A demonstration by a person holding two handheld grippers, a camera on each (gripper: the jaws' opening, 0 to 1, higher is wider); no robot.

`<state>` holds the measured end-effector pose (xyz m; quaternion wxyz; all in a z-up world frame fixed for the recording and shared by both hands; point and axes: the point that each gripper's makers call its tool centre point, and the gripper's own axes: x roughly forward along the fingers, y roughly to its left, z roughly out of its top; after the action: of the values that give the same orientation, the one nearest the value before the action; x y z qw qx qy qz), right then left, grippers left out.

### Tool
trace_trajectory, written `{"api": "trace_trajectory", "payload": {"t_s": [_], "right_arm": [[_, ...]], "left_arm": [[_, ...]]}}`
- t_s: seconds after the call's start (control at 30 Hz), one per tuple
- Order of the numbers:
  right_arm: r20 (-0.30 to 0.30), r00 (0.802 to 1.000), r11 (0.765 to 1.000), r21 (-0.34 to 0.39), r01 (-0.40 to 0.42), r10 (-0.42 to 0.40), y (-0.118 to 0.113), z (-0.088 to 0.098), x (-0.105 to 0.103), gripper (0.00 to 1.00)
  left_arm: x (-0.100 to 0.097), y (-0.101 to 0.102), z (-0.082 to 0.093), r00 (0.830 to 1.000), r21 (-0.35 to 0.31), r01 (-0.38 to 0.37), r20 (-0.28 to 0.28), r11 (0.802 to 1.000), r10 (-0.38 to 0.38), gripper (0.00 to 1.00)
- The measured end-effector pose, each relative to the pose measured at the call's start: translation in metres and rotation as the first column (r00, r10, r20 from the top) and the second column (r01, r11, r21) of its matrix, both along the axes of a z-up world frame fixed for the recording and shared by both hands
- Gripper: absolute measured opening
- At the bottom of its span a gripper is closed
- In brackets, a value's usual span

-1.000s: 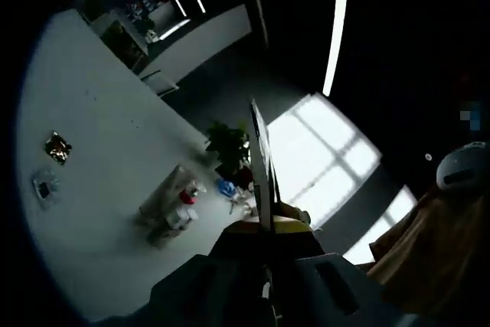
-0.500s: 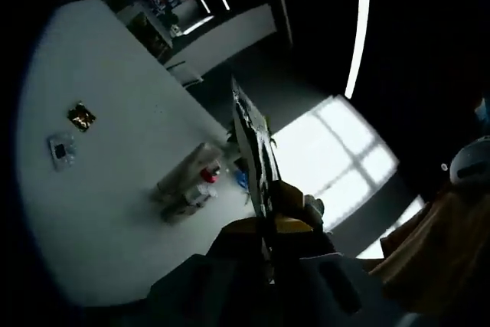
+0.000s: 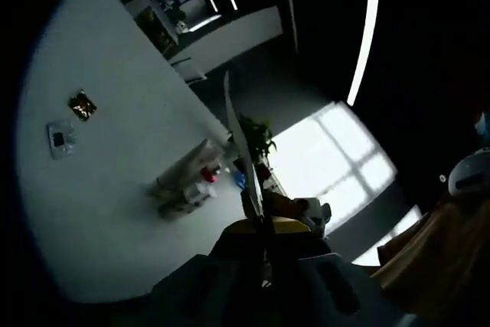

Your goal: Arrange the skincare products in the storage area until every visible bottle or jar stands upright without overlapping.

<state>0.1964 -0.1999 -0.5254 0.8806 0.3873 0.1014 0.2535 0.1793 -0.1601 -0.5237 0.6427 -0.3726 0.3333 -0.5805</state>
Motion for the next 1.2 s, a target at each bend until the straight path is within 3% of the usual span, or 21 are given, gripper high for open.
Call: {"api": "trace_trajectory", "payload": {"t_s": [0.2,0.4,0.8,1.2], "right_arm": [[-0.001,1.0,0.996,-0.093,-0.006,0.006,-0.005,-0.007,-0.007,0.39],[-0.014,0.999,0.99,-0.139,0.033,-0.035,-0.021,-0.017,-0.014,0.52],[-0.052,0.992,0.972,-0.214,0.102,-0.115,-0.052,-0.034,-0.025,0.65],[-0.071,0.983,0.948,-0.283,0.143,-0.169,-0.075,-0.047,-0.04,0.81]], "left_arm": [[0.006,-0.005,-0.01,1.0,0.031,0.014,-0.01,0.999,-0.014,0.0],[0.016,-0.008,-0.027,1.0,0.079,0.019,-0.019,0.997,-0.018,0.0],[0.03,-0.021,-0.067,0.998,0.168,0.041,-0.061,0.985,-0.031,0.0],[0.047,-0.041,-0.091,0.996,0.218,0.066,-0.069,0.974,-0.052,0.0]]}}
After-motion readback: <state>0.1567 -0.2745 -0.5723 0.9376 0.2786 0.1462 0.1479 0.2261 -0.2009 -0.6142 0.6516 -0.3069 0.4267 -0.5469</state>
